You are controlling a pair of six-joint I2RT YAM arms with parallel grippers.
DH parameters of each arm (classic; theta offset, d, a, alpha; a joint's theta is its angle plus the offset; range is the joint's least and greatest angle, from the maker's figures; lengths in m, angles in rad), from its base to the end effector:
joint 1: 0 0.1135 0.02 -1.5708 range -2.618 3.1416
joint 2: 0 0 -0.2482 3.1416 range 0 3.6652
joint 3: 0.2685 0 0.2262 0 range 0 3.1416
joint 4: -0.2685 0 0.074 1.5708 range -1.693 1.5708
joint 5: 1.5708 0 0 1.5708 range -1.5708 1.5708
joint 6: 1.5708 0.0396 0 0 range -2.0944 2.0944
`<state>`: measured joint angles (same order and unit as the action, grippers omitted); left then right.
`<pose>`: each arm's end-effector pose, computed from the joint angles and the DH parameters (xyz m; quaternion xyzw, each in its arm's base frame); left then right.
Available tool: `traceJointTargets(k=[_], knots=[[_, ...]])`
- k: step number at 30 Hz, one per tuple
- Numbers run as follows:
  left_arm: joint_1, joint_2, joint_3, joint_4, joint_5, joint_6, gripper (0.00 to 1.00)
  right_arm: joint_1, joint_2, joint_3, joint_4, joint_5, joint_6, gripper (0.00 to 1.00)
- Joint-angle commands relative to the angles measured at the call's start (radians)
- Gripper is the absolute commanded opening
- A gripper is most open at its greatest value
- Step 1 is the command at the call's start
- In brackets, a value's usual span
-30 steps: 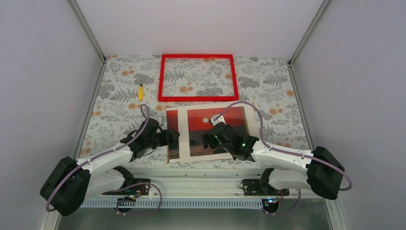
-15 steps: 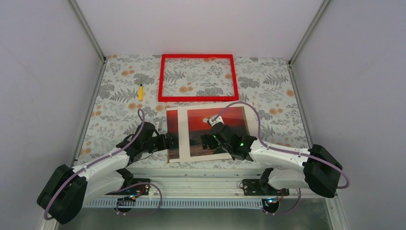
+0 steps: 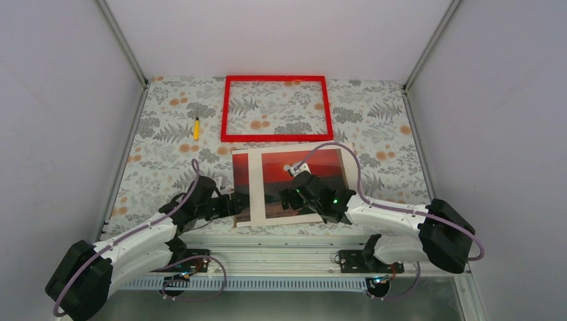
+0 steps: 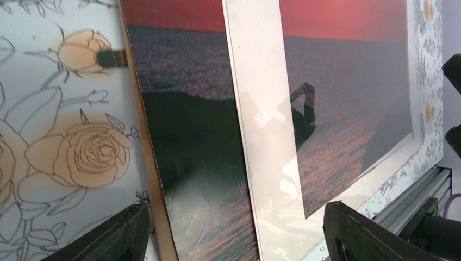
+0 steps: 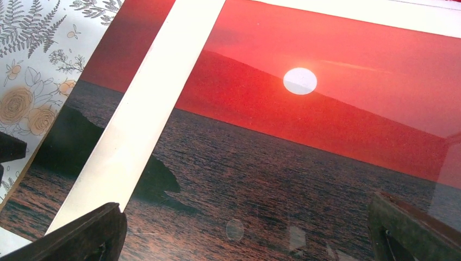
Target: Take the photo out of the frame
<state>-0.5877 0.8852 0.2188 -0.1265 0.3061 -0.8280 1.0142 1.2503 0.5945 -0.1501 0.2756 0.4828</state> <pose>0.1181 -0.0930 0.1384 -0.0522 0.9148 -0.3509 0.1930 0.1301 0.1886 0.1827 -0.1918 0.9002 0.1582 0.3576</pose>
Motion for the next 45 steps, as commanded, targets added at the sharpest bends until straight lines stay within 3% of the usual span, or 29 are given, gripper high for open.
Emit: traceJointTargets(k=[1,16,45], knots=[[-0.026,-0.014,-0.019,-0.008,0.013,-0.021,0.8,0.006,0.002,0.015,0.029,0.01,-0.004,1.0],[-0.092,-0.164,0.012,-0.17,-0.058,-0.074,0.78,0.006,0.008,0.01,0.033,0.008,-0.006,1.0],[-0.142,-0.068,-0.072,0.015,0.019,-0.144,0.77,0.006,0.014,0.009,0.035,0.002,-0.001,1.0]])
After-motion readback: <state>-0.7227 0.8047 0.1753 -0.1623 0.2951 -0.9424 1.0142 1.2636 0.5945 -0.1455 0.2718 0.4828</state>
